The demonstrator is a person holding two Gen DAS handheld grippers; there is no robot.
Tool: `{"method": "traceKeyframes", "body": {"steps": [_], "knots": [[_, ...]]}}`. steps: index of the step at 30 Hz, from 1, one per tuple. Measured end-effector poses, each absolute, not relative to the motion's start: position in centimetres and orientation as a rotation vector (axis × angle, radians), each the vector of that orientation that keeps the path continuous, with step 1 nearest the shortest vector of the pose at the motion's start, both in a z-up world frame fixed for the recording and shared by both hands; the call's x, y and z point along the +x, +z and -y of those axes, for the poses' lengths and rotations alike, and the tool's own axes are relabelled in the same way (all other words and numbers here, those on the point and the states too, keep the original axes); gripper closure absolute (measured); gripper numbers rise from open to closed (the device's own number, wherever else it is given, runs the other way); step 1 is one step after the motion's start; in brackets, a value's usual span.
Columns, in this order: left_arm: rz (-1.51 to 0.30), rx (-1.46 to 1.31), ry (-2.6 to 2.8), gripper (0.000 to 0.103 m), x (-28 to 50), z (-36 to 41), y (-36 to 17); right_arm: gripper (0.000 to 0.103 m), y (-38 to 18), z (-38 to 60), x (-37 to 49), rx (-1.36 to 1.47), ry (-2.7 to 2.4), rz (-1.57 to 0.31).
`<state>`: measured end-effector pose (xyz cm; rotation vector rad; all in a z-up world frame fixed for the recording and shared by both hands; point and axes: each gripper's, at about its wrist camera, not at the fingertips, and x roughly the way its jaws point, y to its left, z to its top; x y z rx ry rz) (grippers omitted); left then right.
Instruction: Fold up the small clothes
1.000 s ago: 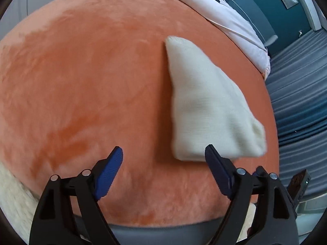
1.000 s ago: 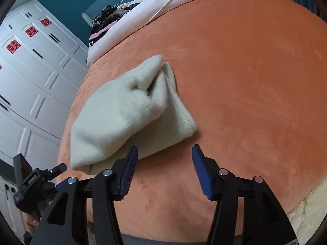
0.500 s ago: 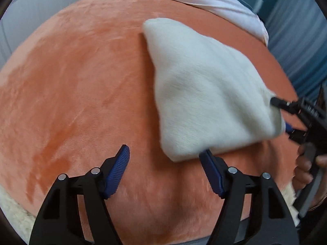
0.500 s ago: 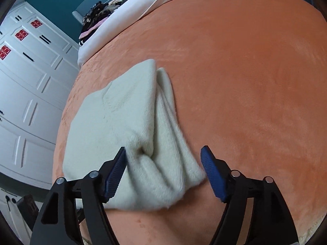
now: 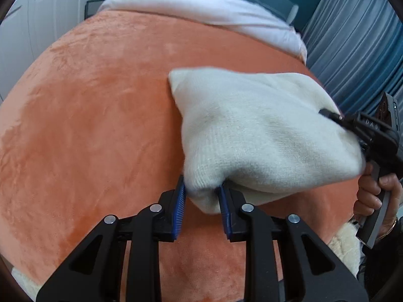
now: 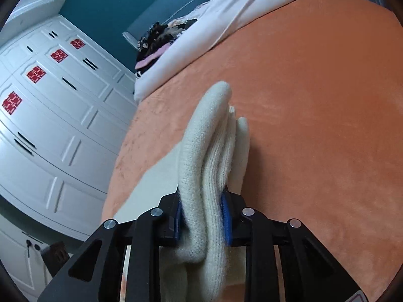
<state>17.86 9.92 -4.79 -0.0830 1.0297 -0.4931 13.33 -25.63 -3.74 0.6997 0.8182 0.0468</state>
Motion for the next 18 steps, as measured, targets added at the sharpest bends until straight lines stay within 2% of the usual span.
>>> {"method": "traceKeyframes", "body": {"steps": [2, 3, 4, 8, 11, 16, 17, 18], "knots": [[-1.128, -0.022, -0.468, 0.079, 18.2, -8.8, -8.3, 0.075, -8.8, 25.9, 14.3, 0.684, -0.008, -0.997], [-1.158, -0.014, -0.44, 0.077, 18.0, -8.6, -9.9, 0.066, -11.2, 26.1, 14.3, 0.714, -0.025, -1.067], [-1.13, -0.047, -0.428, 0.076, 17.4, -9.0, -9.9, 0.063, -11.6, 26.7, 13.3, 0.789, -0.023, -1.022], [-1.109, -0.126, -0.394, 0.076, 15.8, -10.5, -8.7, 0.054, -7.9, 27.3, 10.2, 0.801, -0.042, -0.903], [-1.133, -0.099, -0.368, 0.076, 16.0, -10.3, -9.2, 0.045, -7.3, 26.4, 9.0, 0.79, -0.006, -0.92], [-1.081, -0.088, -0.345, 0.076, 15.3, -9.5, -7.6, 0.045, -8.6, 22.8, 9.1, 0.672, -0.003, -0.999], [-1.073, -0.081, -0.341, 0.076, 15.4, -9.3, -7.6, 0.049, -8.7, 22.5, 9.0, 0.632, -0.001, -1.007], [-1.076, -0.071, -0.339, 0.076, 15.6, -9.1, -7.5, 0.071, -9.0, 22.0, 9.4, 0.579, -0.005, -1.019]]}}
